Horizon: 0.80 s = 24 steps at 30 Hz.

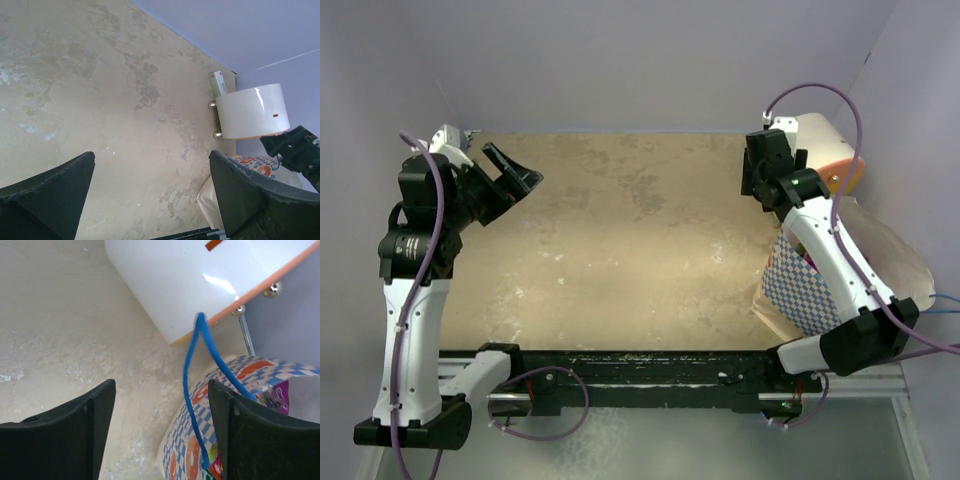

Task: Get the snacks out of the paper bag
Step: Move the paper bag to the center of the board.

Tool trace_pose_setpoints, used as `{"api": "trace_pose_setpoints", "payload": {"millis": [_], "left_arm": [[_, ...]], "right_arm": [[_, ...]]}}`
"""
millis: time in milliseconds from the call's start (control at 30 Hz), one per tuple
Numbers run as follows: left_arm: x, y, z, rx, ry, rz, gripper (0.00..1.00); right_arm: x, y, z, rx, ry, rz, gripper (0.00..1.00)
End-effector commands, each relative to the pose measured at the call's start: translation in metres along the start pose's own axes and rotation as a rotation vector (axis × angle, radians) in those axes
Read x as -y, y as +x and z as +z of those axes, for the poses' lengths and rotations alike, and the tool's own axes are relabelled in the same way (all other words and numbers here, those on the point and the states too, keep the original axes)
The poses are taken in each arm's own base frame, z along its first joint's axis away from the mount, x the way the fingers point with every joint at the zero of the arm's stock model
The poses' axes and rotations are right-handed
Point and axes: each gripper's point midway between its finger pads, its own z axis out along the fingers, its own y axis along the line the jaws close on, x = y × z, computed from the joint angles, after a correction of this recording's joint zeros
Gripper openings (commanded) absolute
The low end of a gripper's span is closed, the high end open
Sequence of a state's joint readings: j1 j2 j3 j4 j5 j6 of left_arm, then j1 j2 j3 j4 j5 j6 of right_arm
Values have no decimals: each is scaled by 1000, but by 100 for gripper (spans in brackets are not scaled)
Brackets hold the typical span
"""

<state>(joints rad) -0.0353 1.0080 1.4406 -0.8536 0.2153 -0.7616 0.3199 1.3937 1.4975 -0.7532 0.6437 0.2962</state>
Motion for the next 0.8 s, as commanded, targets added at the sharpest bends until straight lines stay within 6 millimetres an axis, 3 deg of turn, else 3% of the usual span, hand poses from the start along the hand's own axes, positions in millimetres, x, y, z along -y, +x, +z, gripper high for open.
{"api": "trace_pose_setpoints", "payload": {"millis": [0, 267, 433, 567, 767], "left_arm": [[17, -1, -27, 24, 77, 62, 99], [29, 7, -65, 34, 135, 100, 99], [27, 6, -76, 40, 112, 132, 99], [25, 4, -75, 41, 99, 140, 99], [30, 7, -61, 3, 131, 121, 99]], "right_arm": [[-10, -16, 21, 94, 5, -26, 72], [-19, -12, 49, 59, 37, -41, 68], [-36, -6, 52, 13, -31, -23, 38], [-36, 0, 47, -11, -45, 11, 11], [-46, -2, 17, 14, -225, 0, 1]]}}
